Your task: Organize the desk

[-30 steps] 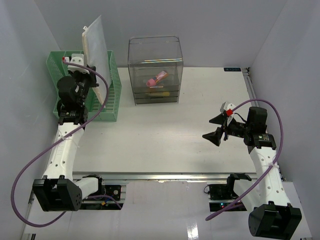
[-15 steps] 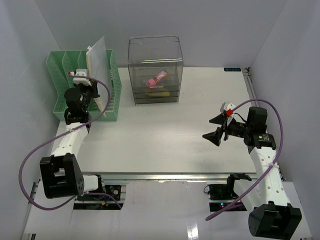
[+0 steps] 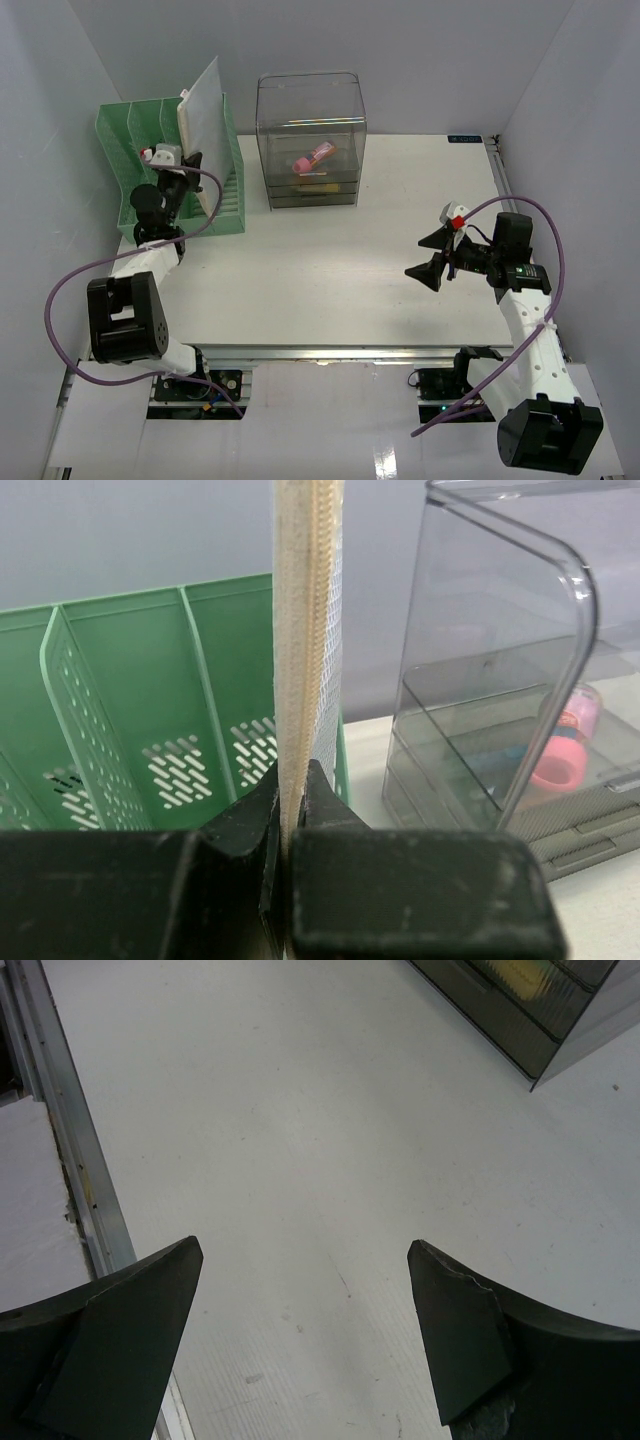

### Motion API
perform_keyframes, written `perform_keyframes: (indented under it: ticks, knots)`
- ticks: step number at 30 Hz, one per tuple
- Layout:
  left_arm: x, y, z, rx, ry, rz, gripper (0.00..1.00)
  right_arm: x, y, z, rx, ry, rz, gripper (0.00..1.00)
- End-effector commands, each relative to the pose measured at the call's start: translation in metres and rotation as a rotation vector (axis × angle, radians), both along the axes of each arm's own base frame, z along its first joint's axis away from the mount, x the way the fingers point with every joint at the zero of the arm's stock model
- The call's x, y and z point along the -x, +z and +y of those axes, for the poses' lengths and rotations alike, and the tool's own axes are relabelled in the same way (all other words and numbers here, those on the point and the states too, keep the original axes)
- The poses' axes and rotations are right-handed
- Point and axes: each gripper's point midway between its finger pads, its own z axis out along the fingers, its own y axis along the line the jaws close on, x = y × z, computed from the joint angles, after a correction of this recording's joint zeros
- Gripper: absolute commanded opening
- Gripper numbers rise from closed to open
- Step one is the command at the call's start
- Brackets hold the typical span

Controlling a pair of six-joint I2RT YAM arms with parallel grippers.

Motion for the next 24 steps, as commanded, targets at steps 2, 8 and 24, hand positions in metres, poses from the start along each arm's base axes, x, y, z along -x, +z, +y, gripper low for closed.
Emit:
perform_keyframes:
  ticks: [2,8,24]
  knots:
    - [0.021,0.032,-0.009,-0.026,-0.069,-0.195,0.00,-0.003,-0.001,0.000,-0.001,0.008,-0.021,0.90]
    - [0.015,0.006,-0.005,-0.008,-0.106,-0.166,0.00,-0.004,-0.004,-0.001,0.000,0.006,-0.011,0.90]
    - [0.012,0.036,0.006,-0.087,-0.171,-0.302,0.00,-0.007,-0.011,-0.001,-0.004,0.008,0.022,0.90]
